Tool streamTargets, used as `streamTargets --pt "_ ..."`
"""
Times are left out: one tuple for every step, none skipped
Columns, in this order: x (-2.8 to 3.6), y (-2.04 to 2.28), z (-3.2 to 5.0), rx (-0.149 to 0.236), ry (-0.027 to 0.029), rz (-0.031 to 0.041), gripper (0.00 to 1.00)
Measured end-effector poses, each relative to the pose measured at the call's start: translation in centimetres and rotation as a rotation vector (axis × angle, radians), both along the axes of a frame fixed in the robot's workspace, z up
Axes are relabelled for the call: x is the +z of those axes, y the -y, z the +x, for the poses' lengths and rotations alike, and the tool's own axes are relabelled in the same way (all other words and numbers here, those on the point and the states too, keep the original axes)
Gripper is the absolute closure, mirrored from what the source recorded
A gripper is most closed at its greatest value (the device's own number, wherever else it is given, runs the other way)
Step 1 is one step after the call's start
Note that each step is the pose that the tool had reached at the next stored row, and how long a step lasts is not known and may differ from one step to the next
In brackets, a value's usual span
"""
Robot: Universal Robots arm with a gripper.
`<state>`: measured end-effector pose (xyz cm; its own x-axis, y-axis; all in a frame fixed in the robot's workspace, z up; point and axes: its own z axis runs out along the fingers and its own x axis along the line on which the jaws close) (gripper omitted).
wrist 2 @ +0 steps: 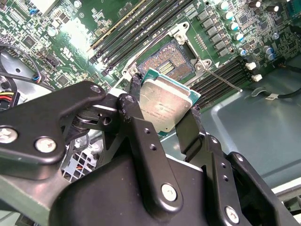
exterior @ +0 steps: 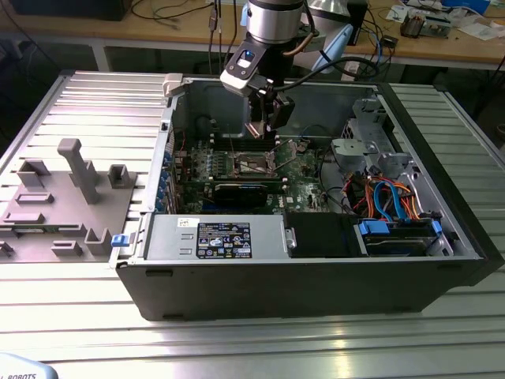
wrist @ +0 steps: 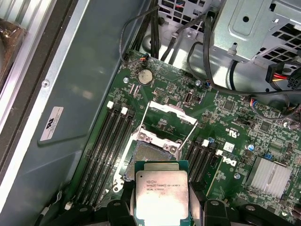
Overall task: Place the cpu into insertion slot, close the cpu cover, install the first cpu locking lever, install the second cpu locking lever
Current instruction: 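Place the cpu into insertion slot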
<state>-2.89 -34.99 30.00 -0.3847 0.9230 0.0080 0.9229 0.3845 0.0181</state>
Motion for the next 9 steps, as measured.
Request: streamTargets --pt "0.0 0.0 0.0 0.0 0.0 0.0 0.46" --pt "-0.03 0.0 0.0 -0.004 0.0 -0.0001 0.46" --pt "-0.09 0.0 0.0 -0.006 0.0 -0.0001 0.46" --pt "-0.09 0.0 0.0 -0.006 0.0 -0.0001 0.46" --pt "-0.09 0.0 0.0 -0.006 0.0 -0.0001 0.46" --pt "-0.09 0.0 0.0 -0.006 0.0 -0.0002 0.46" --pt "-0.09 0.0 0.0 -0.006 0.0 -0.0001 0.46" --pt "-0.09 0.0 0.0 -0.006 0.0 -0.0001 0.46" --pt "-0.09 0.0 0.0 -0.006 0.0 -0.0001 0.46"
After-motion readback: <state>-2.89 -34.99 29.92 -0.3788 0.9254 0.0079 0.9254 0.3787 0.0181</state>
